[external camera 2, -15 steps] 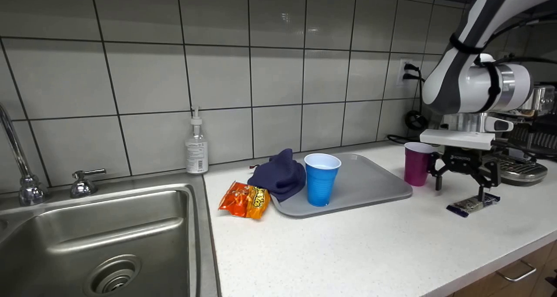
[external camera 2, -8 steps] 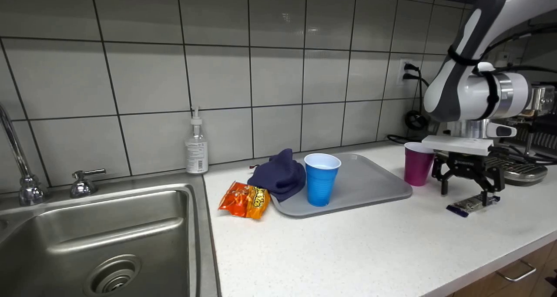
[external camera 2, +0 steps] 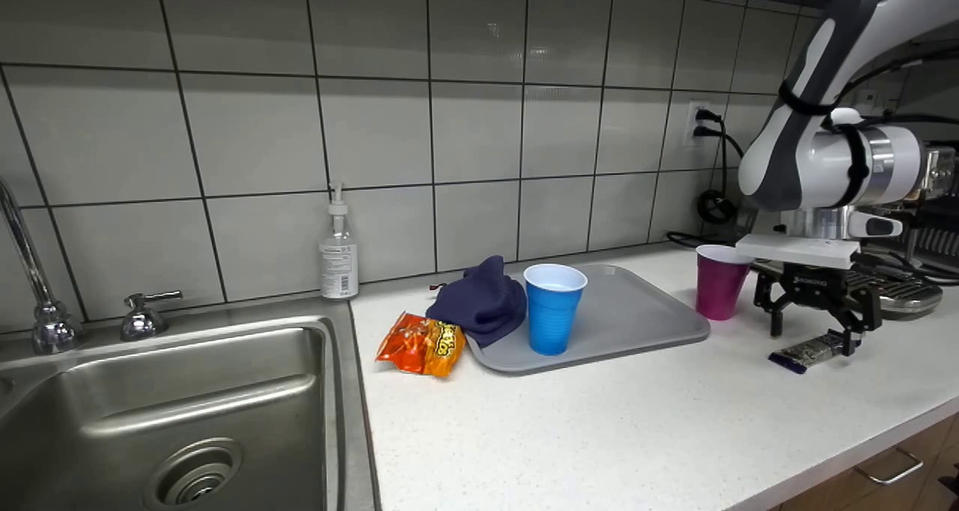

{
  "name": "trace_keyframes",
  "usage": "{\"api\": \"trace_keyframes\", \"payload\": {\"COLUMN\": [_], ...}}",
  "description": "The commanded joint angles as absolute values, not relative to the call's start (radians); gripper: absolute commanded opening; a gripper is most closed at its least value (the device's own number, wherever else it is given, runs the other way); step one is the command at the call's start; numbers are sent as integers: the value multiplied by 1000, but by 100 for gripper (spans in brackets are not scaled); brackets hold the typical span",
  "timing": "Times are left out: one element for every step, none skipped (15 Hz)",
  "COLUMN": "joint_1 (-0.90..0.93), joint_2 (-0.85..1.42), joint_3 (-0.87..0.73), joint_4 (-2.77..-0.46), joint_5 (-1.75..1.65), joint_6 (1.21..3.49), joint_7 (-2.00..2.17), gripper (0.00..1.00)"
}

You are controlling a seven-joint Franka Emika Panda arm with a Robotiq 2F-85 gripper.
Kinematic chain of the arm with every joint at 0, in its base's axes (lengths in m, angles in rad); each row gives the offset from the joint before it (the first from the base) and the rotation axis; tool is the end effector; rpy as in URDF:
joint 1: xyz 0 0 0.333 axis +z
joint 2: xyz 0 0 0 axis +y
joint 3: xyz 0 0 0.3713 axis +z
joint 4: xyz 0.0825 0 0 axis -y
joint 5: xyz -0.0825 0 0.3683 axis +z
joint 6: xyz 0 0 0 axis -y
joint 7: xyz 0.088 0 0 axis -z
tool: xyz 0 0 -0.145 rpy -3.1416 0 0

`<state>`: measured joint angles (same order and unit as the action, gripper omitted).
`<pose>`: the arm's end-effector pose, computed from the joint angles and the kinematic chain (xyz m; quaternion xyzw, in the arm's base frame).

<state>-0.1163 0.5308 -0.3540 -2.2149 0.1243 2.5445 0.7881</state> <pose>0.4794 -0.2493 0.1611 0.7809 -0.6167 -0.0698 0.0711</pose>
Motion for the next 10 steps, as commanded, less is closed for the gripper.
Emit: {"api": "trace_keyframes", "payload": {"joint_1": [-127, -127, -126, -126, -126, -126, -126, -125, -124, -124], "joint_2": [520, 522, 522, 522, 522, 522, 522, 522, 522, 522], "joint_3": [-358, -360, -362, -364, -365, -365, -366, -366, -366, -366], "joint_4": [-2220, -2218, -2219, -2218, -2218, -2218, -2219, -2220, -2220, -2220], "joint_5": [129, 129, 128, 127, 127, 127, 127, 126, 126, 126], "joint_6": [2545, 2544, 2546, 2545, 2546, 2547, 2550, 2551, 2552, 2553], "joint_7": [800, 801, 802, 802, 802, 802, 802, 802, 802, 802], "gripper": [100, 100, 100, 100, 100, 98, 73, 73, 65, 58]}}
